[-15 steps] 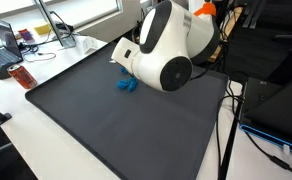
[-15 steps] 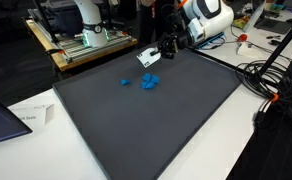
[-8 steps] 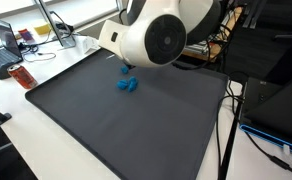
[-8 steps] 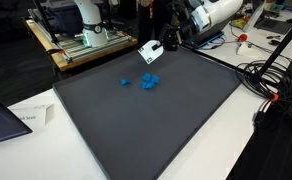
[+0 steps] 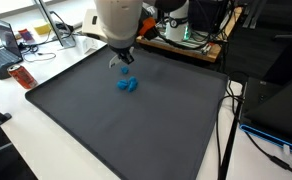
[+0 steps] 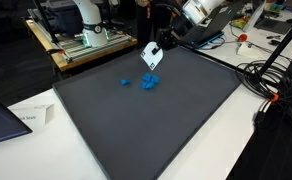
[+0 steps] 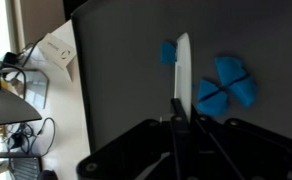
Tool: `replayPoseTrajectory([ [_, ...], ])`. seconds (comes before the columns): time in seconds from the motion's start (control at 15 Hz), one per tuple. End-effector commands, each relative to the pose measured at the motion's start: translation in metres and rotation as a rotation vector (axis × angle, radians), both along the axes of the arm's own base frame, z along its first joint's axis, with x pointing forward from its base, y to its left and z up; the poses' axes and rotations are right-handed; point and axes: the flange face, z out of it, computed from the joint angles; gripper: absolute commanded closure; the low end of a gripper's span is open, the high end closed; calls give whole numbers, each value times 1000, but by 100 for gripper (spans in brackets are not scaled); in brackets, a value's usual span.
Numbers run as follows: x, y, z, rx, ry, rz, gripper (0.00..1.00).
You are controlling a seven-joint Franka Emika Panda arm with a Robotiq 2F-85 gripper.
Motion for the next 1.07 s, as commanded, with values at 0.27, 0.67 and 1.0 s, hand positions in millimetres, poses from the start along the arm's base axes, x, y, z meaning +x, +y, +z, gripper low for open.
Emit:
replayPoseTrajectory([
  [0.27, -39, -47, 31, 381, -96, 18, 99],
  [0.67, -36, -59, 35, 531, -145, 44, 96],
  [1.0, -44, -62, 36, 571, -170, 69, 96],
])
